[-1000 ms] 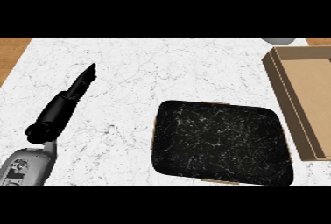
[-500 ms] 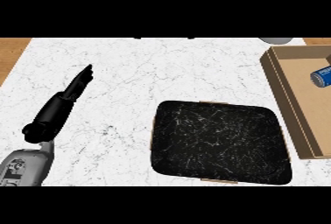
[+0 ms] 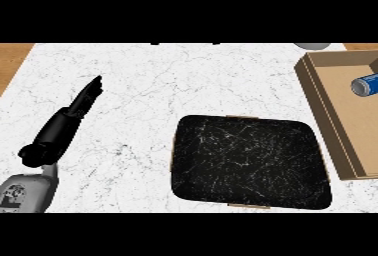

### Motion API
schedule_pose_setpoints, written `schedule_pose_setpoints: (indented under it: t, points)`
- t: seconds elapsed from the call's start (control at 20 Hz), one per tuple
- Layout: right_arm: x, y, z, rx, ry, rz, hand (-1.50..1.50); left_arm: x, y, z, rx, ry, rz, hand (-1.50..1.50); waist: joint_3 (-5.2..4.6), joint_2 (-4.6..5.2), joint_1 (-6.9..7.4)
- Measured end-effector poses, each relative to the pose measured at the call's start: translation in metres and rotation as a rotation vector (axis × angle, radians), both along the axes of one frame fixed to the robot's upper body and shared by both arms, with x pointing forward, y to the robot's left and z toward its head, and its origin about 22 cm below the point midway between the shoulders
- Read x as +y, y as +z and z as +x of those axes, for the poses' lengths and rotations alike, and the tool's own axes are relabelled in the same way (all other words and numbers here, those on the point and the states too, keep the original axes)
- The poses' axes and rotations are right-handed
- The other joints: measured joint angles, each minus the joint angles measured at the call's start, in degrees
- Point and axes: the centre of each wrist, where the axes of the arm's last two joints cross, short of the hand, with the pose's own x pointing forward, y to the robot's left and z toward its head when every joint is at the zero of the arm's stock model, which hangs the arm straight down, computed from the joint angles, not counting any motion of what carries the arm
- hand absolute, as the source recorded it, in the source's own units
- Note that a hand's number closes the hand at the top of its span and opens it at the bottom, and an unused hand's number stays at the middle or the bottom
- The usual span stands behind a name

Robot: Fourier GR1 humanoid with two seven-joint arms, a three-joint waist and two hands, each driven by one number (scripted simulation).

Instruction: Pick the can from the tray and place it in the cardboard box

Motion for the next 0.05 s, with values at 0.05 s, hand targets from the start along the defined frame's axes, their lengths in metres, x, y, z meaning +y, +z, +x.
schedule_pose_setpoints:
  t: [0.05]
  points:
    - [-0.0064, -0.0045, -0.0070, -0.027, -0.018, 0.012, -1.50, -0.0020, 0.0010, 0.0003, 0.001, 0.002, 0.002, 0.00, -0.02, 0.00, 0.03]
